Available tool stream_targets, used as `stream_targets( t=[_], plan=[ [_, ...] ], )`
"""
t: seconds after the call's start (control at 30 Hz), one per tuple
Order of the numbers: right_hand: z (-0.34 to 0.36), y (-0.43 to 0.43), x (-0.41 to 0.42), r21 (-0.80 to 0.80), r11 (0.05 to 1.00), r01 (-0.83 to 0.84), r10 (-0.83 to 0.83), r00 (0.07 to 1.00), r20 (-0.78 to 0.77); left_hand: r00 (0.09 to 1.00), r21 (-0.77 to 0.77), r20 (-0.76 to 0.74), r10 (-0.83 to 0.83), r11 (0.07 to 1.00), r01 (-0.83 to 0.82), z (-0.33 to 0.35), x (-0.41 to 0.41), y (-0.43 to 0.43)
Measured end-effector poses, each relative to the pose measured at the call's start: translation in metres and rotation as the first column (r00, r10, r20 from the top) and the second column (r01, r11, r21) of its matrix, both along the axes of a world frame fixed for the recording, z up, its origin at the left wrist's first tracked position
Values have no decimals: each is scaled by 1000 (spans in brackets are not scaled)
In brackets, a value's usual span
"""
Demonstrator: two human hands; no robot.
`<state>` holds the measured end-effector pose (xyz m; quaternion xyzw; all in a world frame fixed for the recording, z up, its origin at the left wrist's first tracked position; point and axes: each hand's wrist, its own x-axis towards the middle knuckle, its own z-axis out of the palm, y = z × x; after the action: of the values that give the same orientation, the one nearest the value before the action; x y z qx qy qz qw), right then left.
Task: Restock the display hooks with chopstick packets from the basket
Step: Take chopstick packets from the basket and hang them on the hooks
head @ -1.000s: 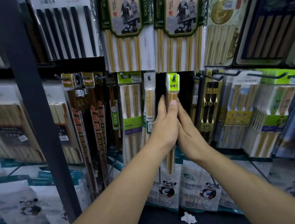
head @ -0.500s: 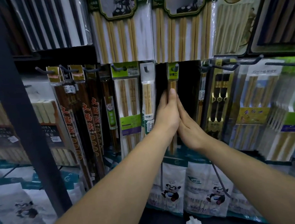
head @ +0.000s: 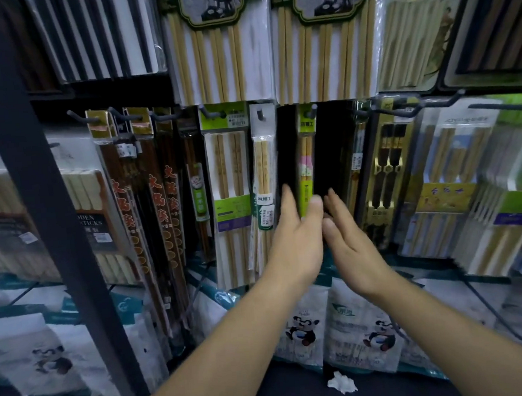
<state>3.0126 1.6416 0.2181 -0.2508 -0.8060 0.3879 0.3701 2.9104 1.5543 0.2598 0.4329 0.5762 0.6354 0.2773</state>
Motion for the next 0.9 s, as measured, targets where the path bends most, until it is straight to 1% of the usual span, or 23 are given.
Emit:
stream_targets(
  t=[0.1, 0.13, 0.17, 0.2, 0.23, 0.3, 0.33, 0.37, 0.4, 0.43, 0.47, 0.53, 0.57, 0.6, 0.63, 0.7, 0.8, 0.9],
  plan=[
    [-27, -29, 23, -29, 993, 115, -115, 993, -4, 994, 20, 28, -105, 994, 105, -36, 11, -54],
    [-40, -40, 31, -23, 987, 157, -157, 988, 6, 990, 10, 39, -138, 990, 138, -49, 14, -71],
    [-55, -50, 37, -18, 981, 194, -193, 981, 20, 988, -14, 18, -156, 988, 157, -63, 14, -86],
    [-70, -61, 44, -24, 976, 217, -216, 975, 49, 990, -44, -25, -141, 989, 140, -76, 11, -98],
    [-87, -74, 49, -38, 976, 216, -211, 973, 98, 993, -70, -79, -86, 994, 80, -92, 5, -110],
    [-128, -100, 57, -122, 979, 163, -128, 958, 255, 974, -174, -222, 45, 981, -85, -131, -14, -129],
    [-151, -114, 61, -174, 975, 136, -65, 930, 362, 947, -262, -311, 76, 951, -162, -159, -26, -139],
    [-175, -128, 63, -204, 973, 106, 0, 886, 463, 910, -356, -406, 81, 903, -240, -188, -38, -149],
    [-202, -139, 65, -217, 974, 71, 63, 829, 556, 875, -457, -480, 63, 833, -310, -220, -47, -161],
    [-229, -150, 66, -234, 971, 40, 120, 767, 631, 857, -560, -515, 33, 744, -365, -250, -55, -175],
    [-253, -159, 67, -252, 967, 25, 162, 703, 692, 855, -649, -519, 9, 646, -401, -277, -59, -189],
    [-297, -173, 67, -307, 951, 25, 231, 603, 764, 881, -770, -474, 15, 477, -423, -321, -62, -220],
    [-318, -180, 66, -337, 941, 23, 266, 567, 779, 901, -812, -432, 36, 418, -406, -339, -61, -234],
    [-336, -185, 65, -364, 931, 15, 301, 532, 792, 920, -842, -387, 56, 385, -377, -352, -59, -246],
    [-352, -192, 64, -395, 919, 10, 338, 498, 798, 938, -860, -340, 73, 380, -341, -363, -57, -256],
    [-381, -205, 64, -449, 894, 2, 400, 449, 799, 955, -858, -283, 94, 421, -295, -378, -50, -269],
    [-409, -221, 67, -469, 882, -51, 449, 396, 801, 946, -812, -287, 148, 486, -322, -387, -43, -276],
    [-425, -231, 64, -433, 897, -86, 435, 345, 832, 942, -795, -284, 178, 505, -335, -390, -43, -273]
  ],
)
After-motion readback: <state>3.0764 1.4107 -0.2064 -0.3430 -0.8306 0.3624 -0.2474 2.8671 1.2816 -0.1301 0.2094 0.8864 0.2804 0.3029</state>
